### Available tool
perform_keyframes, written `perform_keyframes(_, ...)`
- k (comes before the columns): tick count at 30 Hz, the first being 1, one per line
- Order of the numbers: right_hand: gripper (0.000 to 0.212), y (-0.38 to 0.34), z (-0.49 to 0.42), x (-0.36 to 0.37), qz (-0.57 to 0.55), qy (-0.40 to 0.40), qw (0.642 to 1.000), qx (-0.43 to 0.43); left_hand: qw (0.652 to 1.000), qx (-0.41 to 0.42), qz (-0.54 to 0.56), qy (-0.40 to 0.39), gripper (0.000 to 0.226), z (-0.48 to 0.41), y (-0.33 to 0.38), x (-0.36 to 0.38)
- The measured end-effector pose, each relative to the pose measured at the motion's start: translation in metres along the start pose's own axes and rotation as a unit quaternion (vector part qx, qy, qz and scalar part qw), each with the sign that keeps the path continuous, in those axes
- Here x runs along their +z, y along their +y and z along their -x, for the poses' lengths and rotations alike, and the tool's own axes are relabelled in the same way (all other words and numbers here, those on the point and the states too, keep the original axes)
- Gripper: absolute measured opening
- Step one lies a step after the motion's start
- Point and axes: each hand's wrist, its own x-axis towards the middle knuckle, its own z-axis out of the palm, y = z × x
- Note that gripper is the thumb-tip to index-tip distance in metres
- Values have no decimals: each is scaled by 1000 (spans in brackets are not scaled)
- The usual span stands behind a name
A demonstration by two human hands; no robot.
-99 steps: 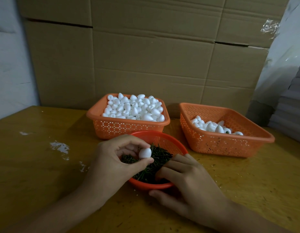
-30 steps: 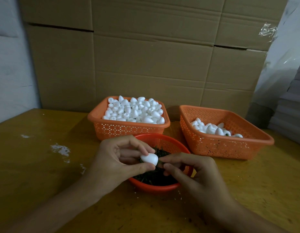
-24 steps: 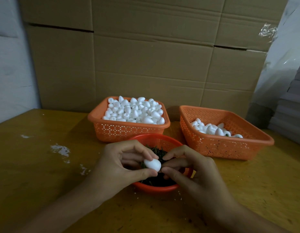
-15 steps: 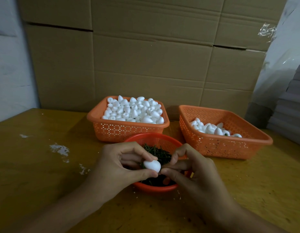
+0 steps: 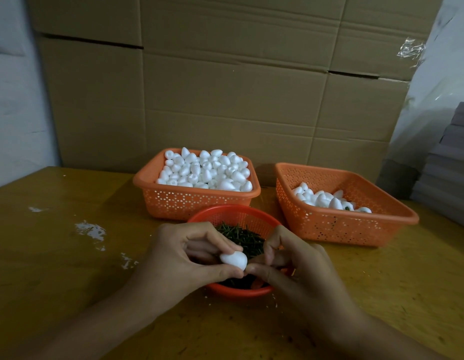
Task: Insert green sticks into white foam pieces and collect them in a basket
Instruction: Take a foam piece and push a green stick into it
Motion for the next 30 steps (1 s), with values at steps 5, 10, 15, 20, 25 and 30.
perform_keyframes(5, 28, -1, 0, 0, -7, -3, 1000, 8, 1000, -5, 9, 1, 26, 0, 1, 1)
perform_keyframes(10, 35, 1, -3, -2, -41, -5, 998, 42, 999, -22, 40, 20, 25, -5, 1, -2)
perform_keyframes(15, 37, 1, -4, -3, -36, 1, 998, 55, 997, -32, 63, 35, 25, -5, 0, -3)
perform_keyframes(20, 16, 3, -2, -3, -17, 12, 999, 46, 996, -33, 64, 43, 25, -7, -1, -2)
perform_keyframes(25, 21, -2, 0, -1, -10, 9, 999, 48, 999, -22, 36, 32, 24, -6, 0, -1)
perform_keyframes(30, 16, -4, -1, 0, 24, -10, 999, 40, 1000, -7, 17, 17, 44, -5, 2, 0)
